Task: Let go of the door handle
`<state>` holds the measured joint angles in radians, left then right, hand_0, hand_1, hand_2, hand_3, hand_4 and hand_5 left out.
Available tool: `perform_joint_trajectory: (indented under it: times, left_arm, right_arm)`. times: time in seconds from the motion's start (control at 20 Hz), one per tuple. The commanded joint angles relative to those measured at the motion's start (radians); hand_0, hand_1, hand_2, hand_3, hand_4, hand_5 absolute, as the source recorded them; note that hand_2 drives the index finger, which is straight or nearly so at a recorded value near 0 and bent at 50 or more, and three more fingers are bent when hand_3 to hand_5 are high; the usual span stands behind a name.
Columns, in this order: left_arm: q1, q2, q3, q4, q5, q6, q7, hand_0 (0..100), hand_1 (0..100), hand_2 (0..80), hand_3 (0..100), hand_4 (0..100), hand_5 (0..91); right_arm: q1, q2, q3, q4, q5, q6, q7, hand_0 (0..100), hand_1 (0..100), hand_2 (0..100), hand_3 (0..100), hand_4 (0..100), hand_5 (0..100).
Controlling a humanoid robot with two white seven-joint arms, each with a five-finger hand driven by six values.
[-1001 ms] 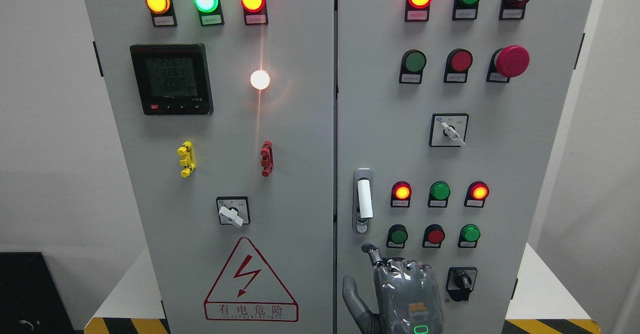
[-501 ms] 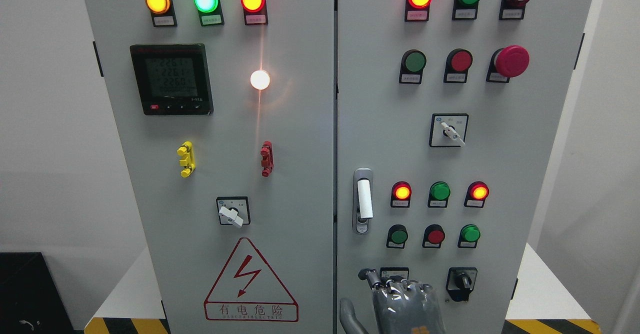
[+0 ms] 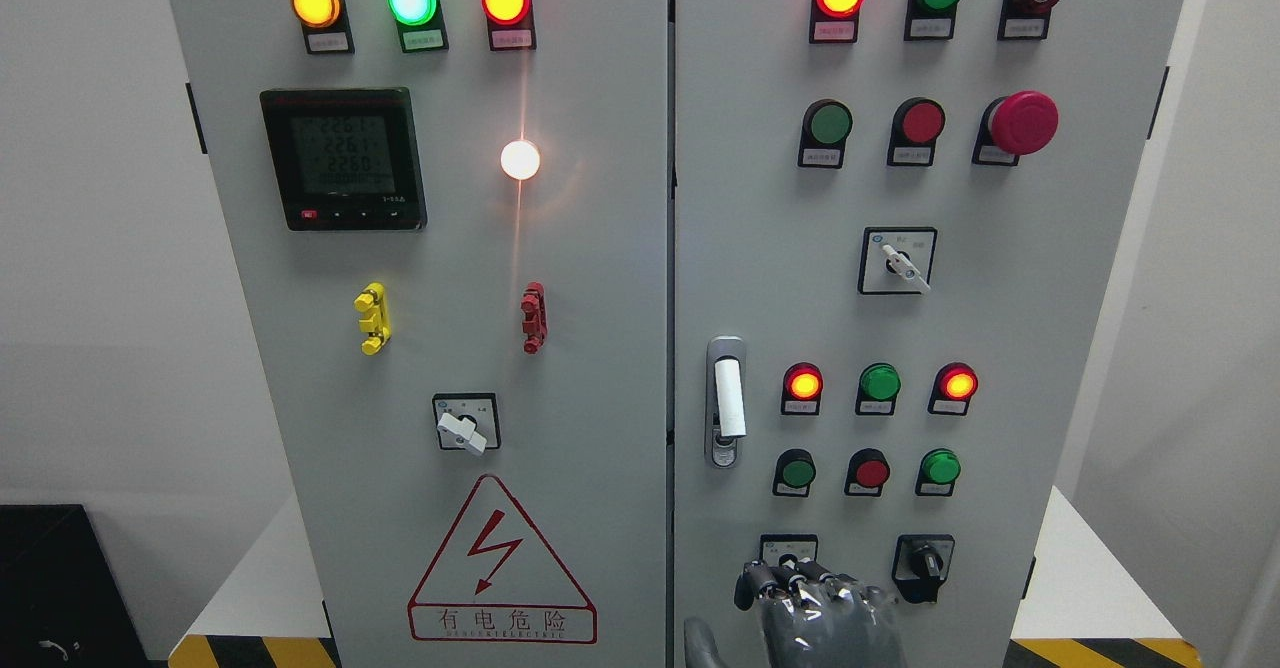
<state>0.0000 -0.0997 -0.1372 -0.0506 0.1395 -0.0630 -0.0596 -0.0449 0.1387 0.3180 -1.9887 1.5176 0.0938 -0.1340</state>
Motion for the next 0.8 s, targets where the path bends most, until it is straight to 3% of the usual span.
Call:
perform_joint_trajectory:
  times: [0.0,0.1,0.55,0.75]
  left_arm:
    - [0.020,0.000,0.001,0.000,0.000,0.000,0.000,12,56,0.0,0,0,0.0]
    - [0.020,0.000,0.001,0.000,0.000,0.000,0.000,12,56,0.0,0,0,0.0]
    - [0.020,0.000,0.001,0.000,0.000,0.000,0.000,12,56,0.0,0,0,0.0]
    - [0.020,0.000,0.001,0.000,0.000,0.000,0.000,12,56,0.0,0,0,0.0]
  right_arm:
    - [0.007,0.002,-0.031,-0.045,-0.005,0.001,0.001,32,32,83,100,97,100]
    - [0.007,0.001,-0.039,-0.044,-0.005,0.001,0.001,32,32,92,100,100,100]
    - [-0.007,-0.004,-0.051,-0.038,-0.005,0.003,0.008,32,27,99,100,100,100]
    - [-0.122,-0.001,-0.069,0.017,-0.007,0.012,0.020,32,22,99,100,100,100]
